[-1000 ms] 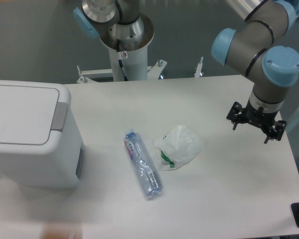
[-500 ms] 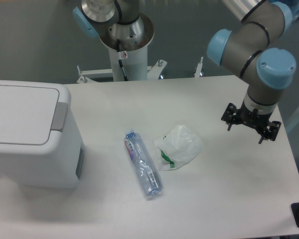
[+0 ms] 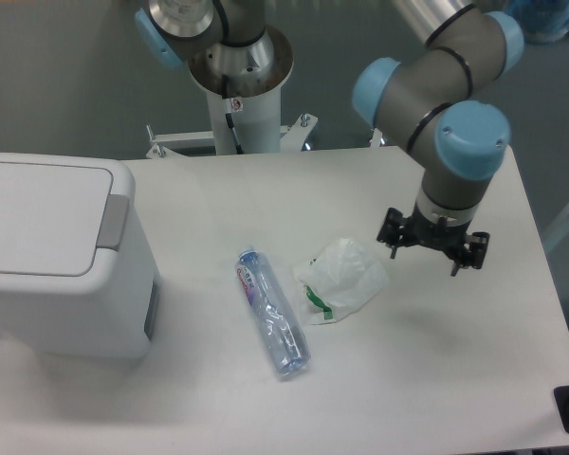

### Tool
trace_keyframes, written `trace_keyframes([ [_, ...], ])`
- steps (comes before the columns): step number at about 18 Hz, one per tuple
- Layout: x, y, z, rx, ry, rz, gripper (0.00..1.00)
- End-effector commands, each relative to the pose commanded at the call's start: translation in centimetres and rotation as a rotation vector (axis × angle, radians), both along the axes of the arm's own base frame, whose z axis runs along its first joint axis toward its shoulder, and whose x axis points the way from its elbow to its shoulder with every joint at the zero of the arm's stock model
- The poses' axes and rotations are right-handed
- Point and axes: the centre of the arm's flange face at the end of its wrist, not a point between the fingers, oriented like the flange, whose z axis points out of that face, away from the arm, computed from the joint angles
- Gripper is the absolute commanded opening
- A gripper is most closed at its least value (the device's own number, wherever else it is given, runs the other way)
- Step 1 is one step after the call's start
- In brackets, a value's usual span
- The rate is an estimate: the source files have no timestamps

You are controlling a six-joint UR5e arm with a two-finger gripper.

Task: Open the trash can
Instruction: 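Swing the gripper over the bottle toward the white trash bin lid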

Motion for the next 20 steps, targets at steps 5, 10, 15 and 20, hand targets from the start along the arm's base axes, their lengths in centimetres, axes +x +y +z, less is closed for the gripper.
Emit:
trace_keyframes([
  [5, 3.8, 2.5, 3.5, 0.111, -0.041, 0.061, 1.00],
  [10, 7.2, 3.1, 7.6, 0.197, -0.116, 0.151, 1.00],
  [15, 10.7, 4.2, 10.4, 0.244, -0.177, 0.250, 1.00],
  [20, 14.1, 6.6, 11.0, 0.301, -0.266, 0.278, 1.00],
])
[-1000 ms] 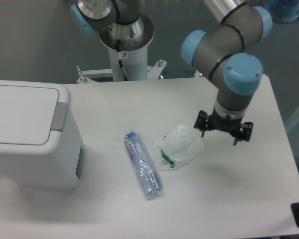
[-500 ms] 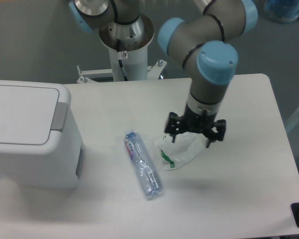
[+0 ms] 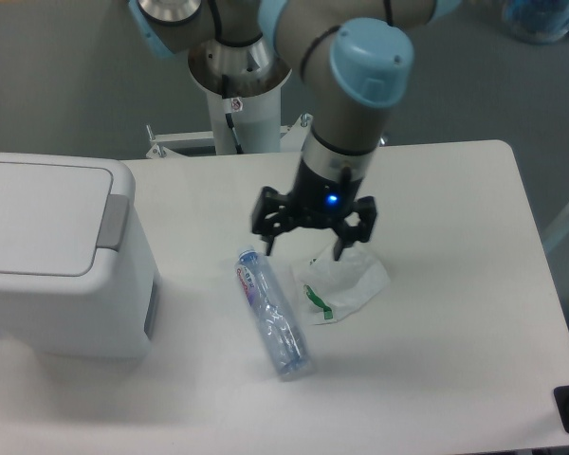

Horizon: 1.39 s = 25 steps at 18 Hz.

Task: Open the trash can
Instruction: 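Swing the gripper over the bottle toward the white trash bin lid, then lower the gripper onto the lid edge beside the bin's grey button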

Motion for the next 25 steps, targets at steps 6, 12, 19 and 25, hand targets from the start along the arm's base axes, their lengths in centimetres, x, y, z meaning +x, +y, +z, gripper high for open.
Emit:
trace_keyframes([
  [6, 4.6, 2.2, 1.7, 0.038, -0.024, -0.031, 1.00],
  [12, 6.3, 1.1, 4.2, 0.097, -0.029, -0.033, 1.00],
  [19, 7.5, 1.8, 4.0, 0.120, -0.067, -0.045, 1.00],
  [25, 10.2, 2.4, 2.9, 0.112, -0.098, -0.087, 1.00],
])
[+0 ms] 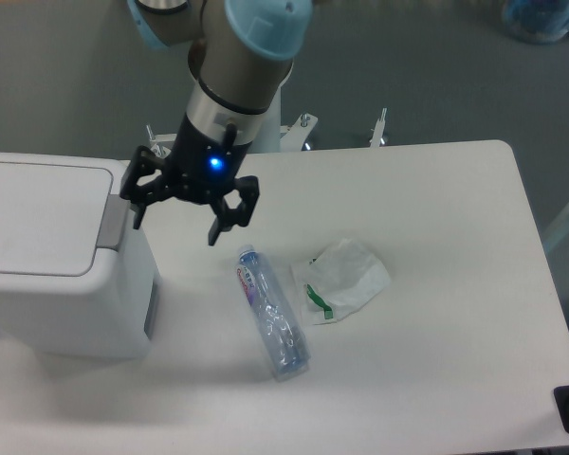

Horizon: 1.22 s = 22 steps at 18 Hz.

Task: Open the trash can
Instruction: 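Lower the gripper onto the lid edge beside the bin's grey button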

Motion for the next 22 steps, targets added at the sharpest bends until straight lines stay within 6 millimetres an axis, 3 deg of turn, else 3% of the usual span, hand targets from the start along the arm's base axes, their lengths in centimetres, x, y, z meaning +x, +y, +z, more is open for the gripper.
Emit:
trace_keyframes([
  [5, 0.8, -0.1, -0.2, -0.002, -0.001, -0.011, 1.00],
  [22, 0.4, 0.6, -1.9, -0.025, -0.010, -0.016, 1.00],
])
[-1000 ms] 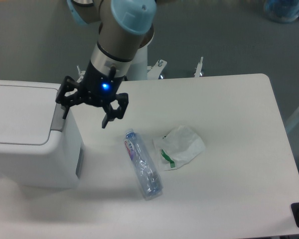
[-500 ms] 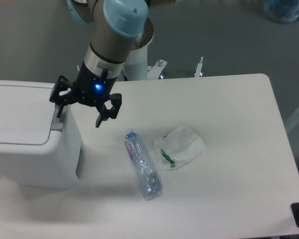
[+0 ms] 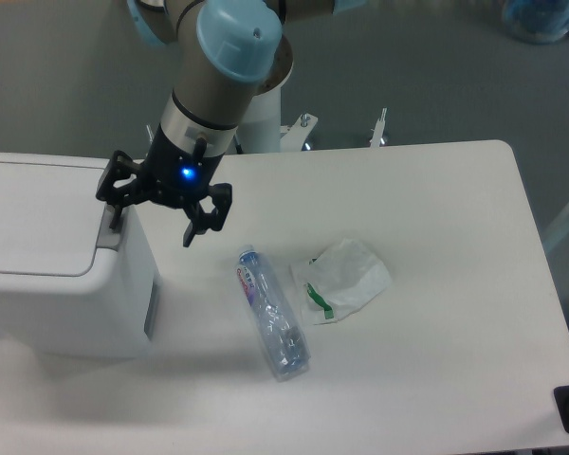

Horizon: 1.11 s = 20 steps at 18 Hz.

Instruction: Open the trash can

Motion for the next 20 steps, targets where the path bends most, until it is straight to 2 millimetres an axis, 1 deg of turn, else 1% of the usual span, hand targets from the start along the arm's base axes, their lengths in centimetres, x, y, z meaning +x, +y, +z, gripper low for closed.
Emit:
trace_keyframes([
  [4, 0.0, 0.1, -0.1, 0.003, 0.005, 0.000, 1.00],
  [7, -0.1, 0.2, 0.2, 0.008, 0.007, 0.001, 1.00],
  [8, -0.2, 0.3, 0.5, 0.013, 0.011, 0.002, 1.00],
  [10, -0.6, 0.5, 2.0, 0.037, 0.029, 0.005, 1.00],
  [12, -1.6, 0.3, 3.7, 0.062, 0.055, 0.018, 1.00],
  [13, -2.5, 0.1, 4.4, 0.073, 0.068, 0.027, 1.00],
  [14, -3.6, -0.2, 4.7, 0.078, 0.075, 0.039, 1.00],
  [15, -5.4, -0.5, 4.8, 0.080, 0.083, 0.063, 1.00],
  [17, -8.0, -1.5, 4.9, 0.103, 0.117, 0.096, 1.00],
  [19, -11.0, -3.3, 4.9, 0.112, 0.141, 0.147, 1.00],
  [20, -12.7, -4.6, 4.6, 0.101, 0.157, 0.170, 1.00],
])
